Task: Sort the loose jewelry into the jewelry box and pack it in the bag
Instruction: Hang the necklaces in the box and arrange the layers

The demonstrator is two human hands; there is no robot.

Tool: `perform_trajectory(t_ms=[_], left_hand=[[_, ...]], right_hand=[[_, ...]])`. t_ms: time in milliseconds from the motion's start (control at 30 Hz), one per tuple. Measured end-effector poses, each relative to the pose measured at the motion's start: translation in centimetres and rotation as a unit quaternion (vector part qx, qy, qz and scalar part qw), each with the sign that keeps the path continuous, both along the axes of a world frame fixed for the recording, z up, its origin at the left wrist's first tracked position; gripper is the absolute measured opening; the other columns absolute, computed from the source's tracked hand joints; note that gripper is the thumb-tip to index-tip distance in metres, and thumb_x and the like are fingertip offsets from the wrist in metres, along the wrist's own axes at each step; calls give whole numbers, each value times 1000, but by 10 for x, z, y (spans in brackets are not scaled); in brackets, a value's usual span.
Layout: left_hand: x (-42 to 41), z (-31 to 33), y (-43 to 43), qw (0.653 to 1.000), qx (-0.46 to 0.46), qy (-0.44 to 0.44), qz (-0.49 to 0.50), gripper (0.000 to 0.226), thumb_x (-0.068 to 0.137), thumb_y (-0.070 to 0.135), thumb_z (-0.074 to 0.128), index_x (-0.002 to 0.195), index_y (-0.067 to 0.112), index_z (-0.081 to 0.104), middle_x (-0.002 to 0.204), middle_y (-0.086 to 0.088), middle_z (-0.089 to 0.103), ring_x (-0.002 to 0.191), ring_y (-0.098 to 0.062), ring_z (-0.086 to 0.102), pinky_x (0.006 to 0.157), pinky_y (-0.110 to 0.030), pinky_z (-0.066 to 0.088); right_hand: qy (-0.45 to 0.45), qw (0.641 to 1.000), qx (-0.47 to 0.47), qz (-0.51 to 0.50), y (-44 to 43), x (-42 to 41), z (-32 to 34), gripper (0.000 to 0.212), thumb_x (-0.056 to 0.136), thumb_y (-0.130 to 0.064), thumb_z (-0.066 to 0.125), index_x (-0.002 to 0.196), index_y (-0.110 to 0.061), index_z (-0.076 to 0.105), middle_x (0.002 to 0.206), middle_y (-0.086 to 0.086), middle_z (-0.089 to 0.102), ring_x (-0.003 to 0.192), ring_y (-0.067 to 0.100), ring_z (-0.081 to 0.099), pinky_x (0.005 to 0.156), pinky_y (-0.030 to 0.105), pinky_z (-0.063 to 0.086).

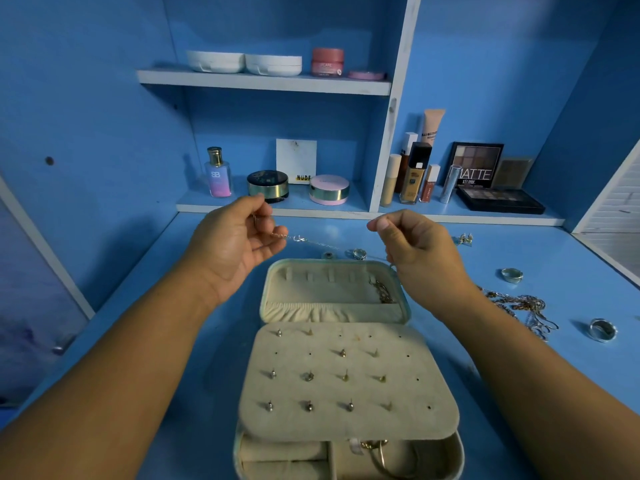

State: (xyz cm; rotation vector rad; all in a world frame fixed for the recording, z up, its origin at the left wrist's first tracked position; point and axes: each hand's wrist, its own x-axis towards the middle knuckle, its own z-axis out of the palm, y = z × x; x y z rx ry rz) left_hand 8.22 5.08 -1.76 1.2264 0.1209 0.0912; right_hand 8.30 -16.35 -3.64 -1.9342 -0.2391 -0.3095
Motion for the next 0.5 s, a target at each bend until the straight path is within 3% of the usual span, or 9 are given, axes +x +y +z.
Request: perform_trajectory(t_ms=[133,267,433,500], left_hand=[[-5,4,-2,1000,-12,-17,-23,30,100,22,44,71,16,52,44,8,33,45,-7,43,58,-25,53],[-6,7,-2,999,-12,-41,-16,28,99,17,42,75,14,55,45,8,31,47,-7,35,52,-20,45],[-5,8,0,998,-8,-64,0,26,98,16,43,75,14,55,46,9,32,48,-6,37,52,-19,45],[-5,7,1,997,11,-71,-9,27,98,16,44,75,14,57,48,8,38,50,-6,43,55,-21,48]], right_hand=[[8,988,-124,88,2,-6,-1,15,89,-40,60,81,-28,65,57,-6,39,47,5,33,47,19,31],[-37,961,-251,109,4,-10,-2,9,82,-40,69,84,-30,70,72,-10,46,62,6,44,58,19,34],[-27,970,-213,113,3,-10,1,10,85,-36,65,75,-37,61,106,-14,49,99,-2,47,73,3,32],[-18,976,-185,115,4,-10,3,11,85,-38,63,75,-37,61,114,-12,52,107,1,47,81,4,31]])
